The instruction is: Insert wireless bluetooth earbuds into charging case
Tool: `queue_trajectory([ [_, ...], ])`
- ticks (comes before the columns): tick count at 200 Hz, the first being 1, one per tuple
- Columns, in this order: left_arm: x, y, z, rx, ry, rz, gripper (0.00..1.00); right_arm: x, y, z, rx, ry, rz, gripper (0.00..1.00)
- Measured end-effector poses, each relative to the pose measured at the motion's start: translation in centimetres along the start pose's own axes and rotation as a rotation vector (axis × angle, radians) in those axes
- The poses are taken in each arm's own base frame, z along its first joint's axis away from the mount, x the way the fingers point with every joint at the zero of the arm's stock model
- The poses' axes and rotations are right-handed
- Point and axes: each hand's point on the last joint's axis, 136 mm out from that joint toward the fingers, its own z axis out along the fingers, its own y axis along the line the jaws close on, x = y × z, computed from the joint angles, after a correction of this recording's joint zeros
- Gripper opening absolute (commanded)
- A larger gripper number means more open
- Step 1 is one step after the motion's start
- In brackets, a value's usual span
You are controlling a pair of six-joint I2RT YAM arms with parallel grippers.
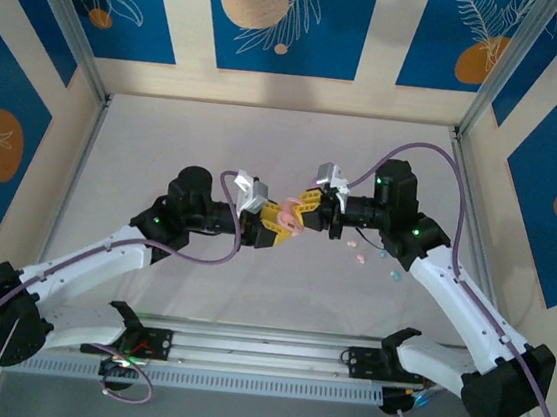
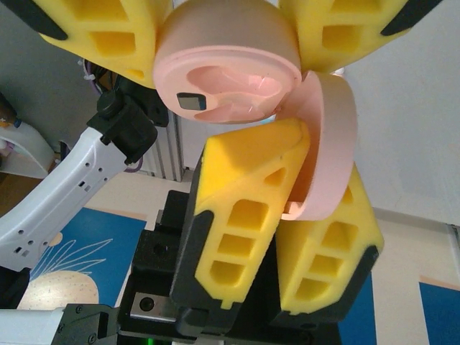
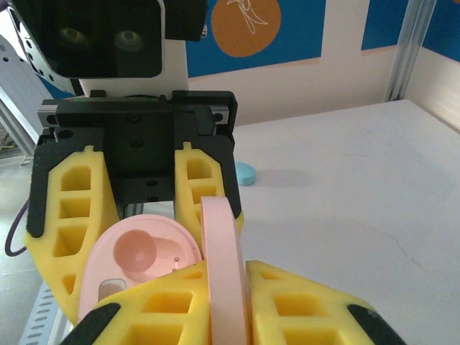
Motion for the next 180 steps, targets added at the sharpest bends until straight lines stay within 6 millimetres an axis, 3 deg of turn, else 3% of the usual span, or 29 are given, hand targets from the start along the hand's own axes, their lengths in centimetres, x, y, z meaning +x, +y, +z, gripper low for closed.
queue_trajectory([
  [48, 0.1, -0.2, 0.2, 0.009, 0.003, 0.012, 0.52, -0.5, 0.4, 0.0, -0.013, 0.007, -0.010, 0.04],
  [118, 1.4, 0.1, 0.7, 0.005, 0.042, -0.008, 0.62, -0.8, 1.4, 0.5, -0.036, 0.015, -0.048, 0.05],
  [180, 1.4, 0.0, 0.8, 0.006, 0.043, -0.016, 0.72, -0.3, 0.5, 0.8, 0.040, 0.048, -0.080, 0.05],
])
